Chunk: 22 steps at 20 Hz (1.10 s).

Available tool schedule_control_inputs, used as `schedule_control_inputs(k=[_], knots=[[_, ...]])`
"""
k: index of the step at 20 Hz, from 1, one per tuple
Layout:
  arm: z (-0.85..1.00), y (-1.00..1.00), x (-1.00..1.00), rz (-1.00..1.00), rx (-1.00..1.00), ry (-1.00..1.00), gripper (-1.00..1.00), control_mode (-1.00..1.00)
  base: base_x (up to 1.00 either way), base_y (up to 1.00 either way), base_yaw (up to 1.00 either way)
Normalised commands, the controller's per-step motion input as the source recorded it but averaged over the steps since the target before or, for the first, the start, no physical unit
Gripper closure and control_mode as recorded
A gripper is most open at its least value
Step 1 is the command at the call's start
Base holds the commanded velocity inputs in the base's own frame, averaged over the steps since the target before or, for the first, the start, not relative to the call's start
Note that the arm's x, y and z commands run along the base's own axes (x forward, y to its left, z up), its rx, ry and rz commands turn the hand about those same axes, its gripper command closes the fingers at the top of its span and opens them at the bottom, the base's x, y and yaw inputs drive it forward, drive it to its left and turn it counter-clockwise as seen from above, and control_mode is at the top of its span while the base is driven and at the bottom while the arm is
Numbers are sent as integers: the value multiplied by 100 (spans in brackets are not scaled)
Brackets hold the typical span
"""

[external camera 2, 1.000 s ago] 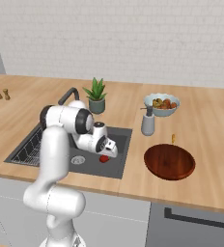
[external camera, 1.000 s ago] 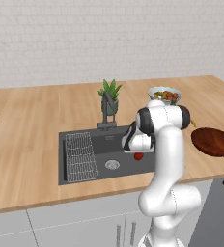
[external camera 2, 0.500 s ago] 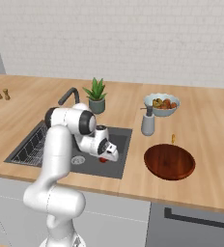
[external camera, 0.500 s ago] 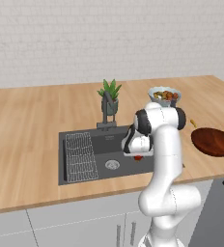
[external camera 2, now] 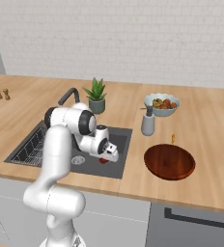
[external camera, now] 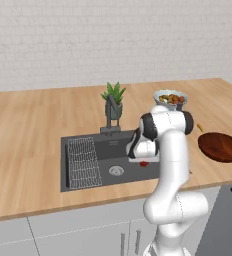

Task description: Pick the bell pepper from the sink and place it in the bowl. Then pick the bowl and place it in the microwave. Then close the microwave door and press the start button.

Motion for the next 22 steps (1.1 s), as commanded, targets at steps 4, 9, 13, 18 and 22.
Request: schedule_control_inputs(k=[4, 9, 13, 18, 22], knots=[[49, 12, -58, 0, 1, -7, 100, -100, 0, 0, 0], [100, 5, -56, 0, 0, -11, 100, -100, 0, 0, 0], [100, 0, -50, 0, 3, -4, 100, -100, 0, 0, 0], [100, -4, -30, 0, 2, -1, 100, -100, 0, 0, 0], [100, -55, -58, -4, -2, -3, 100, -100, 0, 0, 0]])
